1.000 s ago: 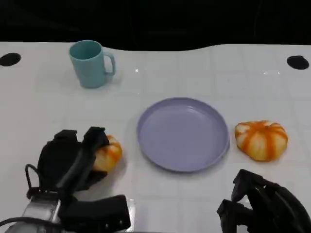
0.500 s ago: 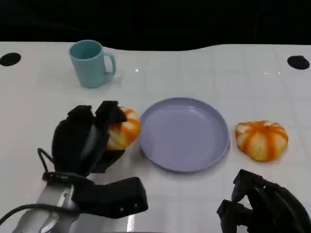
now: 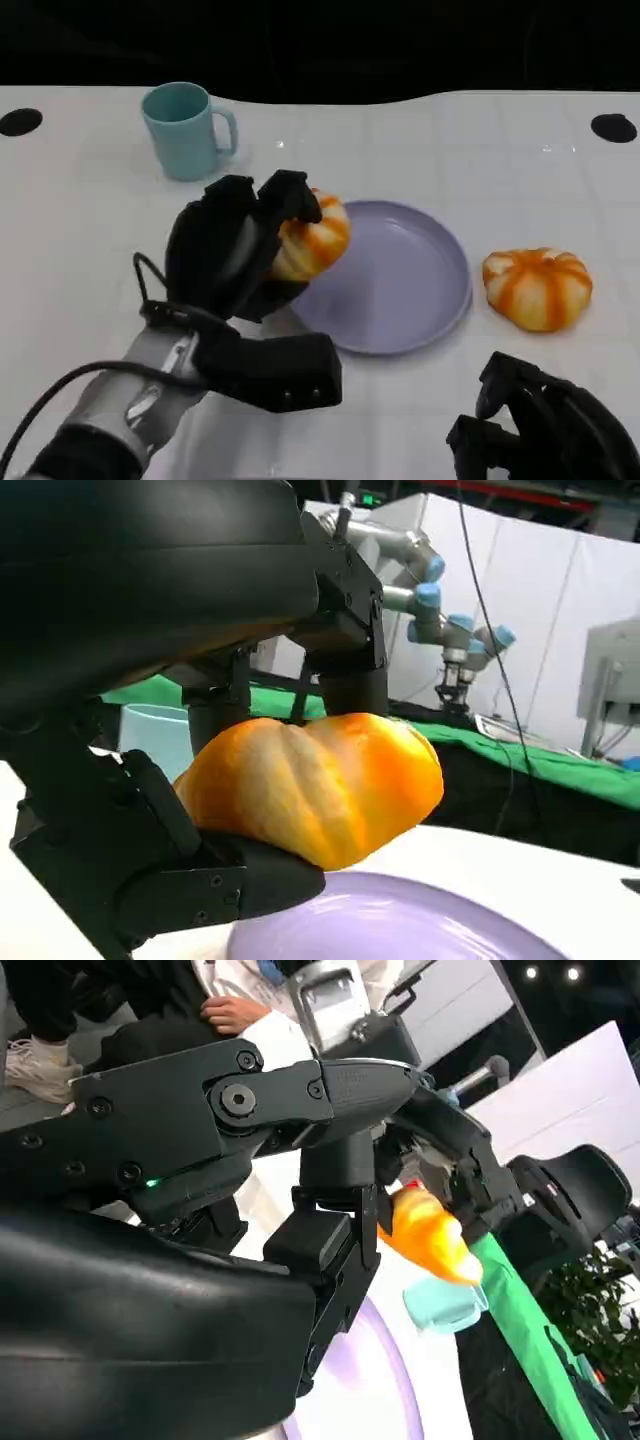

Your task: Grasp the bread from the table and place it into the plate.

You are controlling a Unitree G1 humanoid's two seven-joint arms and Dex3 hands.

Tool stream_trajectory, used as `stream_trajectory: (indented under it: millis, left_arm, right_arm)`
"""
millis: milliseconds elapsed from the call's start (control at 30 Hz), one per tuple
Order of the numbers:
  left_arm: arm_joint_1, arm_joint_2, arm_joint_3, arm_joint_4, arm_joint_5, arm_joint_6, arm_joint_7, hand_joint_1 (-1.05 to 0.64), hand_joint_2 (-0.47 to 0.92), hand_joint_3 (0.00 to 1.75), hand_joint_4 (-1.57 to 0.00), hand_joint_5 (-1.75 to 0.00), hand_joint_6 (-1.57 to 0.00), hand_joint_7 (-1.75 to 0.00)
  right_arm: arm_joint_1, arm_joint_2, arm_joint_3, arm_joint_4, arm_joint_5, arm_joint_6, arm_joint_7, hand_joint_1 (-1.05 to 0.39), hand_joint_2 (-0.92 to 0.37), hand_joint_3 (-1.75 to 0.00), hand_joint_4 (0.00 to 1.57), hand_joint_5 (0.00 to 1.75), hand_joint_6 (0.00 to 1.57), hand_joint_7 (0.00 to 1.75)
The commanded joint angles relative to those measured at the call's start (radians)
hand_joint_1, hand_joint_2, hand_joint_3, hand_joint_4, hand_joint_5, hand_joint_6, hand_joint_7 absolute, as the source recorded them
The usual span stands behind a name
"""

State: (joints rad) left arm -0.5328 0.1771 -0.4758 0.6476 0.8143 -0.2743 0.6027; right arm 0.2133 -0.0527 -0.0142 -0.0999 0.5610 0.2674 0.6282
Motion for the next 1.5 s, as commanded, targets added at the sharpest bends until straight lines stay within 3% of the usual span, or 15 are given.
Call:
stream_trajectory:
  millis: [33, 133, 333, 500, 533, 567, 600, 700, 800, 900, 1067, 1267, 1500]
  left_arm:
    - [-0.076, -0.032, -0.024, 0.105, 0.006, -0.025, 0.020, -0.10, 0.26, 1.29, -0.95, -1.75, -0.76, -1.75]
    - [-0.111, -0.054, -0.040, 0.163, 0.014, -0.023, 0.015, -0.11, 0.26, 1.23, -0.95, -1.75, -0.75, -1.75]
    - [-0.171, -0.095, -0.086, 0.262, 0.030, -0.002, -0.006, -0.16, 0.46, 0.95, -0.93, -1.75, -0.83, -1.50]
    - [-0.212, -0.113, -0.096, 0.321, -0.006, -0.012, -0.112, -0.18, 0.61, 0.76, -0.84, -1.75, -0.74, -1.61]
    - [-0.219, -0.113, -0.095, 0.327, -0.017, -0.017, -0.145, -0.18, 0.64, 0.69, -0.82, -1.75, -0.75, -1.53]
    - [-0.223, -0.113, -0.094, 0.330, -0.024, -0.020, -0.170, -0.19, 0.69, 0.55, -0.82, -1.52, -0.82, -1.17]
    - [-0.228, -0.112, -0.096, 0.327, -0.027, -0.011, -0.205, -0.20, 0.74, 0.45, -0.83, -1.39, -0.88, -0.95]
    - [-0.238, -0.101, -0.114, 0.298, -0.020, 0.029, -0.324, -0.25, 0.88, 0.19, -0.76, -0.89, -0.83, -0.30]
    - [-0.235, -0.092, -0.122, 0.249, -0.019, 0.078, -0.430, -0.46, 0.92, 0.15, -0.59, -0.60, -0.62, -0.05]
    - [-0.216, -0.081, -0.125, 0.193, -0.020, 0.120, -0.512, -0.73, 0.92, 0.23, -0.49, -0.32, -0.42, -0.01]
    - [-0.199, -0.056, -0.146, 0.107, -0.002, 0.190, -0.631, -0.94, 0.92, 0.38, -0.31, -0.10, -0.17, 0.00]
    - [-0.169, -0.013, -0.139, -0.007, -0.020, 0.218, -0.720, -1.04, 0.92, 0.49, -0.18, -0.01, -0.06, 0.00]
    - [-0.119, 0.031, -0.096, -0.121, -0.068, 0.208, -0.756, -1.04, 0.92, 0.48, -0.26, -0.05, -0.12, -0.03]
  right_arm:
    - [0.008, -0.019, 0.000, -0.015, -0.004, 0.002, -0.001, -0.73, -0.92, -0.22, 0.87, 1.61, 0.77, 1.32]
    - [0.011, -0.019, 0.000, -0.018, -0.002, 0.003, -0.003, -0.74, -0.92, -0.21, 0.88, 1.61, 0.78, 1.33]
    - [0.017, -0.016, 0.001, -0.020, -0.002, -0.005, -0.001, -0.74, -0.92, -0.21, 0.89, 1.58, 0.79, 1.31]
    - [0.018, -0.016, 0.002, -0.022, -0.004, -0.005, -0.002, -0.73, -0.92, -0.21, 0.90, 1.58, 0.79, 1.31]
    - [0.017, -0.016, 0.002, -0.022, -0.003, -0.004, -0.002, -0.73, -0.92, -0.22, 0.90, 1.57, 0.79, 1.31]
    - [0.017, -0.016, 0.002, -0.022, -0.002, -0.002, -0.002, -0.73, -0.92, -0.22, 0.90, 1.57, 0.79, 1.31]
    - [0.017, -0.016, 0.002, -0.022, -0.001, -0.001, -0.002, -0.73, -0.92, -0.22, 0.90, 1.57, 0.79, 1.31]
    - [0.018, -0.016, 0.004, -0.023, -0.005, -0.005, -0.002, -0.73, -0.92, -0.22, 0.90, 1.58, 0.79, 1.31]
    - [0.019, -0.018, 0.006, -0.026, -0.008, -0.004, -0.004, -0.74, -0.92, -0.22, 0.90, 1.58, 0.79, 1.31]
    - [0.019, -0.017, 0.006, -0.027, -0.011, -0.010, -0.003, -0.74, -0.92, -0.22, 0.90, 1.59, 0.79, 1.31]
    - [0.021, -0.016, 0.002, -0.031, -0.001, 0.004, -0.005, -0.73, -0.92, -0.21, 0.89, 1.58, 0.78, 1.31]
    - [0.019, -0.016, 0.002, -0.027, -0.007, -0.005, -0.001, -0.74, -0.92, -0.22, 0.88, 1.60, 0.78, 1.31]
    - [0.018, -0.014, 0.002, -0.032, -0.004, 0.005, -0.010, -0.74, -0.92, -0.21, 0.88, 1.59, 0.78, 1.31]
